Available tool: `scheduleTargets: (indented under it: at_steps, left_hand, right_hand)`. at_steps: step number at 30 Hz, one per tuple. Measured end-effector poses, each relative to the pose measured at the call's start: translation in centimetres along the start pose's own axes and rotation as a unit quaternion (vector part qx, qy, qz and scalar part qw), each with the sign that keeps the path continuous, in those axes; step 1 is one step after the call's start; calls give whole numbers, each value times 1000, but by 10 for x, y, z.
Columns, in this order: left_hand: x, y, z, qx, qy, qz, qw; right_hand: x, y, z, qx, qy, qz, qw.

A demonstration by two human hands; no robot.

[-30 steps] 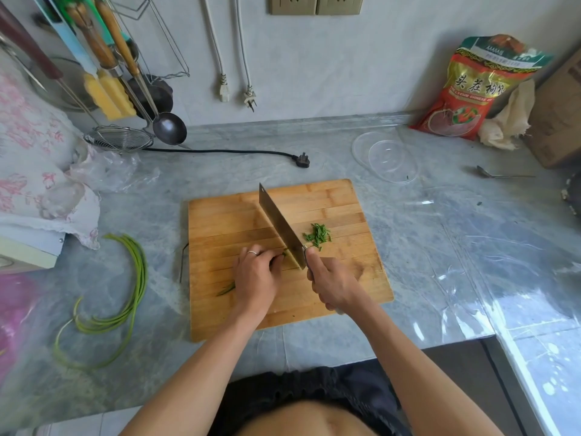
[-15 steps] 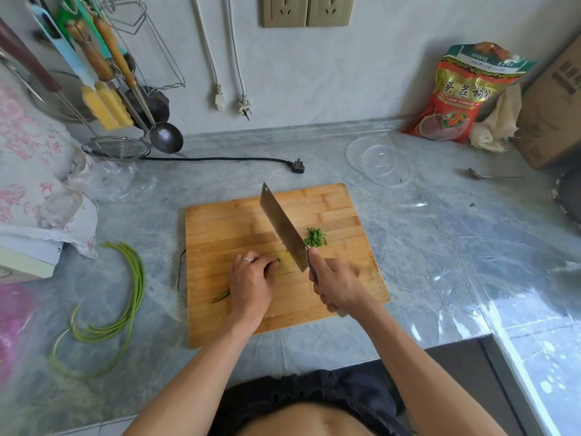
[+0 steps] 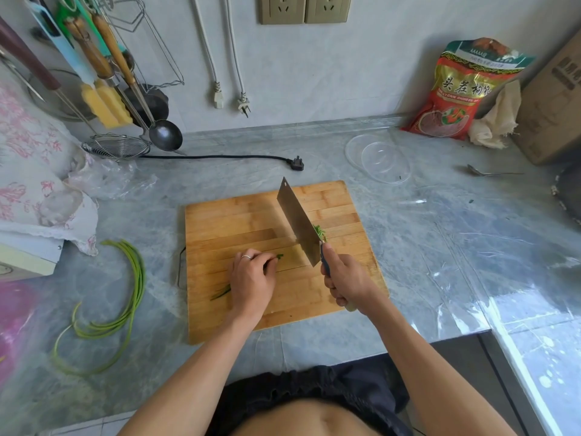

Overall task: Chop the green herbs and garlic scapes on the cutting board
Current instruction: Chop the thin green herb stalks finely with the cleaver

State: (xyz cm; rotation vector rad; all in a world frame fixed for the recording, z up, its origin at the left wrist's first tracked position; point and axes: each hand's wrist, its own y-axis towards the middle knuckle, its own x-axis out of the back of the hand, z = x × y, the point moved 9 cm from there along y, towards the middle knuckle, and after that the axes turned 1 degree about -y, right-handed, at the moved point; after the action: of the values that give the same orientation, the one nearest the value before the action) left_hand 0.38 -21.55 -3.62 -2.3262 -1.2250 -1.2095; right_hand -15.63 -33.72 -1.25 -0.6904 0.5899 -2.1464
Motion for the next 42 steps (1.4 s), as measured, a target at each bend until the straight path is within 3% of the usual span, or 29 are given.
scheduleTargets:
  at_steps: [16, 25, 33, 42]
  left_hand:
    - [-2, 1, -4, -14, 5, 0, 1000]
    - [-3, -2, -4, -42, 10, 16, 999]
    - [0, -2, -5, -37, 23, 21, 999]
    - [2, 0, -5, -23, 19, 13, 999]
  right_hand:
    - [-19, -7, -6, 9, -17, 42, 999]
    - [4, -3, -4, 6, -11, -32, 999]
    - [-36, -14, -6, 24, -80, 20, 996]
    - [-24, -11, -11, -22, 8, 24, 999]
